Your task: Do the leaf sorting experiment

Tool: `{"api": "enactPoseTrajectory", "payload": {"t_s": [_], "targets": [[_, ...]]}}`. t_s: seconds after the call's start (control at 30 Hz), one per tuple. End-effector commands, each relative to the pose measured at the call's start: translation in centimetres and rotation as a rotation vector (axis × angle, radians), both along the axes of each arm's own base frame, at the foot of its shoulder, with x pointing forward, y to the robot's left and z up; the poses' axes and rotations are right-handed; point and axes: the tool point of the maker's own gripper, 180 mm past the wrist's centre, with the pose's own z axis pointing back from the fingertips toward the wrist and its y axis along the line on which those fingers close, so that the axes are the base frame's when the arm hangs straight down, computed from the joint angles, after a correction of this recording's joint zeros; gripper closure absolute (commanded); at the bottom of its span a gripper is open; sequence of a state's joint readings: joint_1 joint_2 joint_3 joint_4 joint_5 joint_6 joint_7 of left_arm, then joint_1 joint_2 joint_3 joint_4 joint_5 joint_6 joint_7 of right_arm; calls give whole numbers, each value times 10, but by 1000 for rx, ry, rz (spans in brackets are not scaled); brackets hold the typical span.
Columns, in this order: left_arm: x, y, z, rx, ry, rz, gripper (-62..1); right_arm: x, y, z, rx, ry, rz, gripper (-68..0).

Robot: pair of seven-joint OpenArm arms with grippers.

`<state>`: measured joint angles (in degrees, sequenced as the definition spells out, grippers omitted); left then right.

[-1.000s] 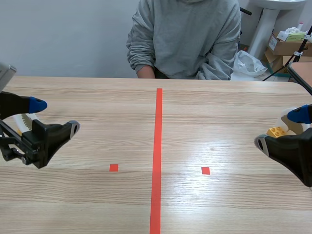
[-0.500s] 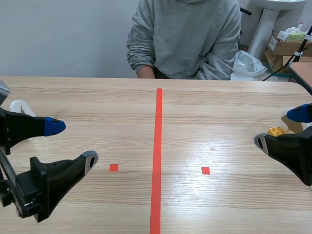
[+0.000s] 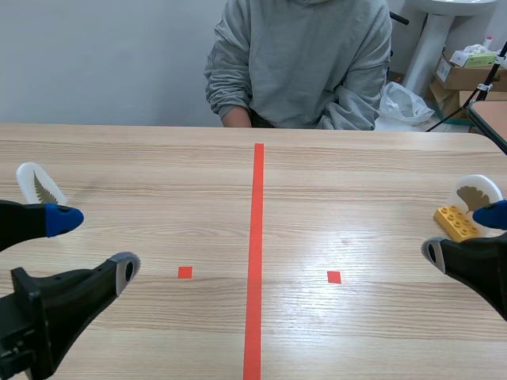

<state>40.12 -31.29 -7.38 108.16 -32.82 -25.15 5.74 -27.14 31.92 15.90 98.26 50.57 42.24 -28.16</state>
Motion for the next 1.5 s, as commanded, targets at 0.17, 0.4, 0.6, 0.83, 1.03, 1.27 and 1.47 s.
{"api": "enactPoseTrajectory", "payload": {"t_s": [0.17,0.4,0.6,0.83,1.03,1.27,1.47], "targets": [[1,4,9,-52,-6,30,-598,-3,-4,5,-21,3,23,-638],[6,8,17,-77,-29,49,-598,4,-4,12,-21,-30,24,-638],[6,8,17,-76,-29,50,-598,11,-7,16,-49,-55,26,-638],[6,8,16,-69,-29,48,-598,11,-8,14,-63,-52,28,-638],[6,8,15,-62,-29,46,-598,11,-8,15,-60,-56,27,-638],[5,8,14,-60,-27,46,-598,13,-7,18,-50,-70,25,-638],[5,8,14,-60,-27,46,-598,13,-7,18,-48,-73,25,-638]]}}
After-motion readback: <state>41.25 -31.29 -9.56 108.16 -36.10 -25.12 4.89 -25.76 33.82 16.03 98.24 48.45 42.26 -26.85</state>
